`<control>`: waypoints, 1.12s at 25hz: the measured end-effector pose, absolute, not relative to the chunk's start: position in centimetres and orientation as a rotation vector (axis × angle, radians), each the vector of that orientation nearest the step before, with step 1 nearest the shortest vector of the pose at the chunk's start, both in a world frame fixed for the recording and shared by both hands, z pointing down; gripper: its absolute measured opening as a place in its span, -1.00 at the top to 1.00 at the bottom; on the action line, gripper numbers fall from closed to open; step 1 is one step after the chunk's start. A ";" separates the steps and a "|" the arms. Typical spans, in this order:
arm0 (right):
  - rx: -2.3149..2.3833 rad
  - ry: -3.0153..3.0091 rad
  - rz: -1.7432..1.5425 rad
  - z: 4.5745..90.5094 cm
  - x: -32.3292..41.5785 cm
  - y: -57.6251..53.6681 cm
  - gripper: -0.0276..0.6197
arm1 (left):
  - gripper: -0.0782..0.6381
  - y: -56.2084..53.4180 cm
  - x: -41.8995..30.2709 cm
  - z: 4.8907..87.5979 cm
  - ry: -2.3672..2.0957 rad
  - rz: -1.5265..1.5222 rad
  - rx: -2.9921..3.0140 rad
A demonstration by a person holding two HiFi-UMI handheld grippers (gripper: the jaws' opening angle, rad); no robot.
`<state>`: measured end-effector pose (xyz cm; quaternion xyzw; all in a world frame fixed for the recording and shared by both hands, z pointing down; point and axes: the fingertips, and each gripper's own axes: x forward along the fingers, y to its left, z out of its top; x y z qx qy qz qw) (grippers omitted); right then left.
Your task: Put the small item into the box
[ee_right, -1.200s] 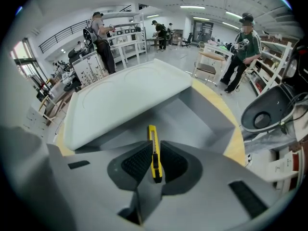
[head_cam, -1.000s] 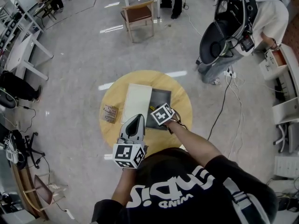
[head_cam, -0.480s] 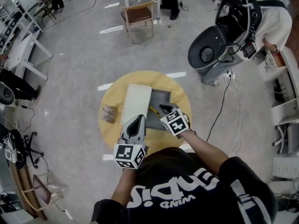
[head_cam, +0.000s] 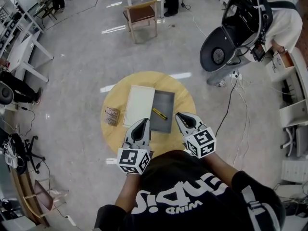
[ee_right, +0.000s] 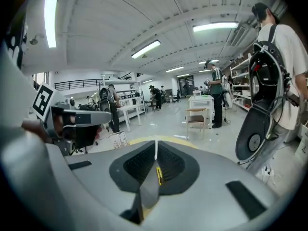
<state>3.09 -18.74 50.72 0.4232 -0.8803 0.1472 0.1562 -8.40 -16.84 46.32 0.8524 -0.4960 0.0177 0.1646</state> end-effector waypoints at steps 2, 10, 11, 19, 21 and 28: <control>1.248 -2.560 0.415 49.8 3.8 -18.0 0.87 | 0.76 -16.6 -8.2 46.2 -1.409 0.054 2.437; 1.404 -2.632 0.389 48.0 6.4 -17.1 0.88 | 0.76 -15.5 -7.9 47.1 -1.392 0.090 2.450; 1.412 -2.634 0.382 47.9 6.6 -17.1 0.88 | 0.76 -15.4 -7.8 47.2 -1.390 0.092 2.448; 1.432 -2.635 0.366 47.9 7.1 -16.4 0.88 | 0.76 -14.9 -7.5 46.9 -1.396 0.081 2.445; 1.435 -2.629 0.362 47.9 7.2 -16.4 0.90 | 0.76 -14.8 -7.4 46.8 -1.397 0.081 2.445; 1.425 -2.627 0.348 47.9 7.1 -16.1 0.91 | 0.76 -14.5 -7.3 46.8 -1.400 0.081 2.443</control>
